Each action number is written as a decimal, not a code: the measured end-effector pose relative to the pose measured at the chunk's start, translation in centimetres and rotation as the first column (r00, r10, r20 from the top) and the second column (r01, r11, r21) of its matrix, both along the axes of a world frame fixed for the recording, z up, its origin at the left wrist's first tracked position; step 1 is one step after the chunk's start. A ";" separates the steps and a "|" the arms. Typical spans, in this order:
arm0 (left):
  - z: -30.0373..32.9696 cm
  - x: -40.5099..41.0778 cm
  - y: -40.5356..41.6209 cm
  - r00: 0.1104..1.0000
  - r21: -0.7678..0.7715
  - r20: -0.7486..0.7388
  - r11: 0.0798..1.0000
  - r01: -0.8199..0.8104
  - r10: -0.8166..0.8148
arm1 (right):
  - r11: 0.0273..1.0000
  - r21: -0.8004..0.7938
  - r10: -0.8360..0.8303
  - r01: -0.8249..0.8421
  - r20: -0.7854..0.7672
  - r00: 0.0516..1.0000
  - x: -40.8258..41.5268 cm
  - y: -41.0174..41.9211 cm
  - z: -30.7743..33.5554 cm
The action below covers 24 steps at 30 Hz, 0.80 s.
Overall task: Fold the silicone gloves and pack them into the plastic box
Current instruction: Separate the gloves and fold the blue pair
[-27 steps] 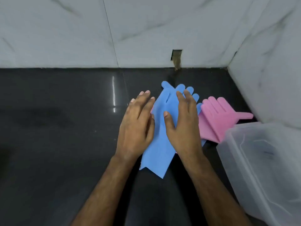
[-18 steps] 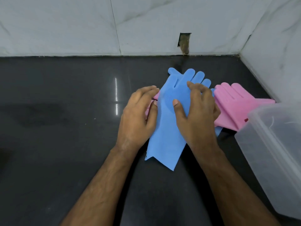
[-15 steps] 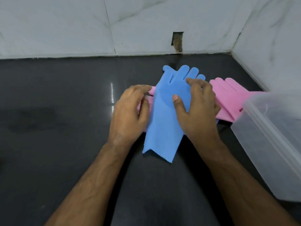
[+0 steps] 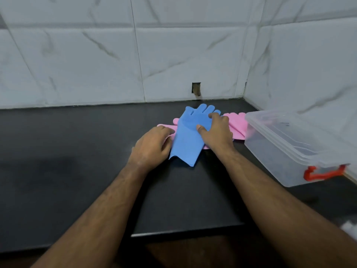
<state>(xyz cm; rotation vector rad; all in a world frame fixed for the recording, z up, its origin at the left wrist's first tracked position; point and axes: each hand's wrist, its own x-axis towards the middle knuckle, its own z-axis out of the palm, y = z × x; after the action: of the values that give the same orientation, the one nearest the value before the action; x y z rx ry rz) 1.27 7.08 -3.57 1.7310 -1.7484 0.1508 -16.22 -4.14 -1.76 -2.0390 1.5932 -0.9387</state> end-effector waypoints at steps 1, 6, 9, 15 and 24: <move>0.0 0.2 0.5 0.999 0.016 0.024 0.999 -0.030 0.030 | 1.000 -0.002 0.001 -0.001 0.020 1.000 0.0 0.1 0.2; 0.6 -0.3 1.2 0.998 0.057 0.029 0.997 -0.058 0.056 | 0.995 -0.068 0.083 -0.073 0.161 0.983 0.0 0.3 -0.1; 0.5 -0.2 0.8 0.999 0.070 0.003 0.996 -0.050 0.050 | 0.994 -0.015 0.109 -0.112 0.378 0.919 0.4 -0.5 -0.3; -0.1 0.8 -0.8 0.968 -0.067 -0.248 0.997 -0.038 0.020 | 0.897 0.138 0.026 -0.420 0.932 0.363 1.6 -1.0 1.2; 0.9 0.3 -2.2 0.513 -0.046 -0.855 0.997 0.063 -0.072 | 0.503 0.021 0.193 -0.864 0.972 0.136 3.1 2.3 2.7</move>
<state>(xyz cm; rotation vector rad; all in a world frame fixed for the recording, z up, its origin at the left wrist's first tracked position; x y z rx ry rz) 1.59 4.84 -2.66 1.3260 -1.0201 -0.6554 -13.09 -1.88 0.99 -1.0278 0.2380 -0.7782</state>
